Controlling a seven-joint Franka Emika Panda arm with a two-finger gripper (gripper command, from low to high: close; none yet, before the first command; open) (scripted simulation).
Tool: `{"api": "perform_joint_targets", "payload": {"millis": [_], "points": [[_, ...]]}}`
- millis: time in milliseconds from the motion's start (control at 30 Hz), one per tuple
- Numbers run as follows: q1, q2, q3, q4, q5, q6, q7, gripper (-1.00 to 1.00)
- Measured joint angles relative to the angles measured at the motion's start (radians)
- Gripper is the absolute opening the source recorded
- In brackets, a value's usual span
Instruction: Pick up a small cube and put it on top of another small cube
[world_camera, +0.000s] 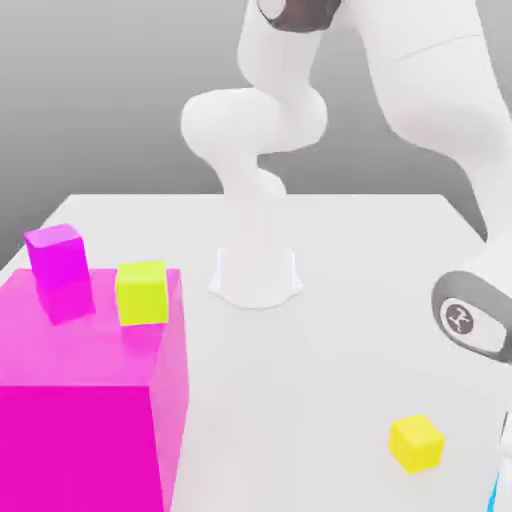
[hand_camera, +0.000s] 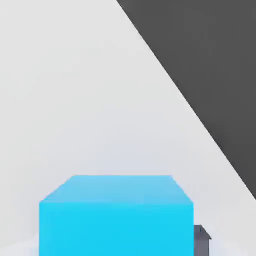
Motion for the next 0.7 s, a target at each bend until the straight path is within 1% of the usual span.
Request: {"api": "perform_joint_targets", "payload": {"millis": [67,100,267,400,467,567,600,700], "points": [[-0.012,-0.068,0.016,-0.019,0.024,-0.048,-0.013,-1.00],[-0.020,-0.102,0.018,-0.046,0.039,-0.053,-0.006,-1.00],[-0.047,-0.272,0.007,-0.221,0.118,-0.041,0.067,-1.00],[-0.063,-0.405,-0.010,-0.365,0.158,-0.026,0.146,-1.00],[-0.066,-0.414,-0.019,-0.406,0.153,0.006,0.181,-1.00],[-0.055,-0.329,-0.040,-0.413,0.117,0.097,0.217,-1.00],[-0.049,-0.295,-0.048,-0.412,0.104,0.129,0.227,1.00],[-0.049,-0.295,-0.048,-0.412,0.104,0.129,0.227,1.00]]}}
